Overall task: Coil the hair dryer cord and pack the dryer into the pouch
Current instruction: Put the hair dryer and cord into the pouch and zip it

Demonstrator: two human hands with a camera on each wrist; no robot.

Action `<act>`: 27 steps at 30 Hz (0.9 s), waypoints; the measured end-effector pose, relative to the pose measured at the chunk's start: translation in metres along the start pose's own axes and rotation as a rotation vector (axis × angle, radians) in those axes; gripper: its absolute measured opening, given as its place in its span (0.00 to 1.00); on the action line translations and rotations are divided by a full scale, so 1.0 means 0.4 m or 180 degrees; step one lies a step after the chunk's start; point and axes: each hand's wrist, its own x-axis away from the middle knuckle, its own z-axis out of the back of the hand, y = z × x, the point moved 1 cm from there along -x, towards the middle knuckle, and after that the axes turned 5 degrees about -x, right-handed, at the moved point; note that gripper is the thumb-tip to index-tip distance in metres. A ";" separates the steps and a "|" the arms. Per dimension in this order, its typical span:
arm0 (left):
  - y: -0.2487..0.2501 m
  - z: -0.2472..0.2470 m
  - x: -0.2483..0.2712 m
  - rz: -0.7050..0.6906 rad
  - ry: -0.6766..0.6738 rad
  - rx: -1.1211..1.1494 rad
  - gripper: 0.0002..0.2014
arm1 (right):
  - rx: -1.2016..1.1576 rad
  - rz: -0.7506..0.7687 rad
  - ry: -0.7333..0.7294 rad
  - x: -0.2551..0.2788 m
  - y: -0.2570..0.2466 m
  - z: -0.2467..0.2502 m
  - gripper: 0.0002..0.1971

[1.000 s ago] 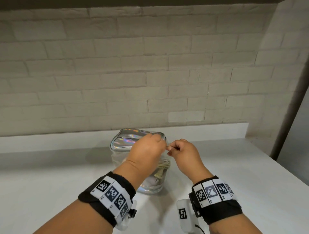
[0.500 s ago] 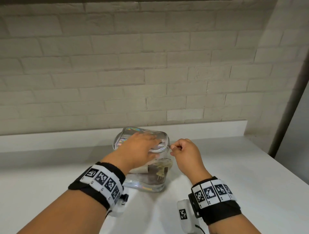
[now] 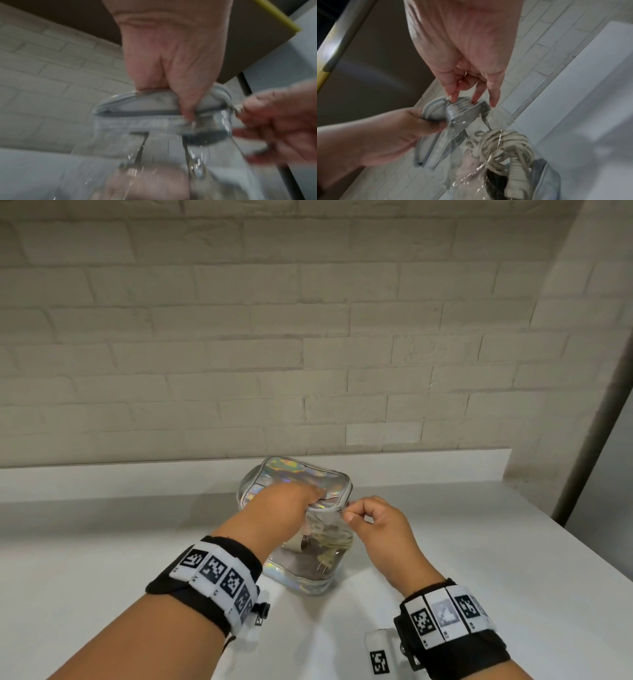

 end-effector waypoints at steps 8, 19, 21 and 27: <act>0.118 0.133 -0.078 0.0364 -0.0522 -0.0016 0.23 | 0.0420 0.0157 0.0288 0.006 -0.009 -0.024 0.07; 0.139 0.068 -0.167 0.0175 -0.0790 -0.1142 0.12 | 0.0963 0.0455 0.0526 0.039 -0.009 -0.048 0.11; 0.137 0.056 -0.172 0.0151 -0.0733 -0.1153 0.12 | 0.0736 0.0450 0.0452 0.037 -0.004 -0.047 0.11; 0.124 0.034 -0.179 0.0109 -0.0473 -0.0928 0.09 | 0.0712 0.0700 -0.0097 0.060 -0.016 -0.096 0.08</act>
